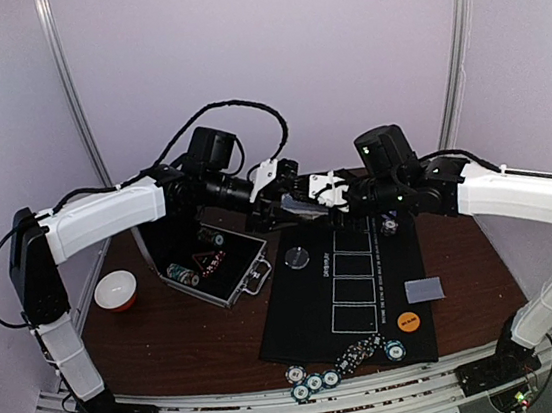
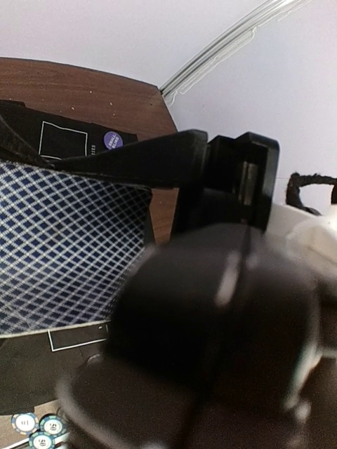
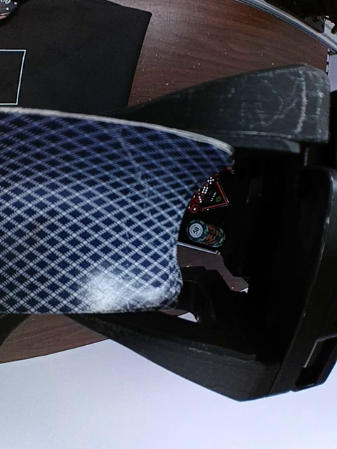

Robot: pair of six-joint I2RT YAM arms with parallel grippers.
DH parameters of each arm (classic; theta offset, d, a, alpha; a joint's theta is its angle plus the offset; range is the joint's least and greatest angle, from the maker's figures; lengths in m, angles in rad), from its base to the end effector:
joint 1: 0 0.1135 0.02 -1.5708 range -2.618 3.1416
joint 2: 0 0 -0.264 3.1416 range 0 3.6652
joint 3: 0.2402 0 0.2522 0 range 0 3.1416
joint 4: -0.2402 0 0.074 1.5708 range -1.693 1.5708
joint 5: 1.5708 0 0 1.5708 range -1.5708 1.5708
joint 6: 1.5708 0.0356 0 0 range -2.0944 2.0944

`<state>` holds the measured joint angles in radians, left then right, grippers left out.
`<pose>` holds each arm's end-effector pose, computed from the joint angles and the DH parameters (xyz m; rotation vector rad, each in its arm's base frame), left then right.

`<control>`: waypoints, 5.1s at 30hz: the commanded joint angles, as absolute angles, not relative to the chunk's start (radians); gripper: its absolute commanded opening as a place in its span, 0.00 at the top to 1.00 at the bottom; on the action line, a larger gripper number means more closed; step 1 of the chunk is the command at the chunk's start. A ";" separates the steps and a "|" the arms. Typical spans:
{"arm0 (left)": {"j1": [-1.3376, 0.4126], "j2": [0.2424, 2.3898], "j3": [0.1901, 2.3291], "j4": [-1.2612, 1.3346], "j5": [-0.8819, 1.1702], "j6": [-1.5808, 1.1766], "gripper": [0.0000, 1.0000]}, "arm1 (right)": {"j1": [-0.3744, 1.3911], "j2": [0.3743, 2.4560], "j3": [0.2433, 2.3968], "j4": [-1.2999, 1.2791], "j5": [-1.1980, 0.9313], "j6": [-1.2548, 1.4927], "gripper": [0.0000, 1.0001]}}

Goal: Distribute texas hold em gaming equipment
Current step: Pass from the right arm to the left, then adjust the face-down deck piles.

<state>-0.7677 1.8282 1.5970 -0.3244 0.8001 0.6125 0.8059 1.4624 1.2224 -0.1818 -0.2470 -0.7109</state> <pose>0.2869 -0.3124 0.3190 1.6503 1.2538 -0.9376 0.2310 0.2532 0.3316 -1.4814 1.3317 0.3072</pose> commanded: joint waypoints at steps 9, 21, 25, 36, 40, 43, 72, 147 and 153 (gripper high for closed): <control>-0.773 1.837 1.612 -0.351 0.777 0.664 0.33 | 0.812 1.462 1.259 -0.138 -0.246 -0.704 0.53; -0.773 1.864 1.641 -0.350 0.798 0.642 0.47 | 0.814 1.457 1.261 -0.135 -0.252 -0.706 0.53; -0.773 1.865 1.636 -0.350 0.797 0.643 0.52 | 0.814 1.457 1.261 -0.133 -0.247 -0.705 0.53; -0.773 1.840 1.617 -0.326 0.808 0.639 0.62 | 0.813 1.450 1.235 -0.106 -0.212 -0.698 0.48; -0.773 1.818 1.583 -0.264 0.797 0.621 0.62 | 0.813 1.445 1.234 -0.103 -0.199 -0.701 0.42; -0.773 1.808 1.571 -0.234 0.793 0.605 0.62 | 0.813 1.441 1.230 -0.100 -0.186 -0.702 0.38; -0.770 1.775 1.518 -0.165 0.806 0.578 0.61 | 0.814 1.348 1.203 -0.159 -0.170 -0.686 0.00; -0.758 1.773 1.522 -0.172 0.811 0.560 0.60 | 0.663 1.383 0.939 0.404 -0.672 1.004 0.07; -0.758 1.775 1.522 -0.173 0.809 0.561 0.60 | 0.670 1.403 0.937 0.450 -0.687 1.032 0.16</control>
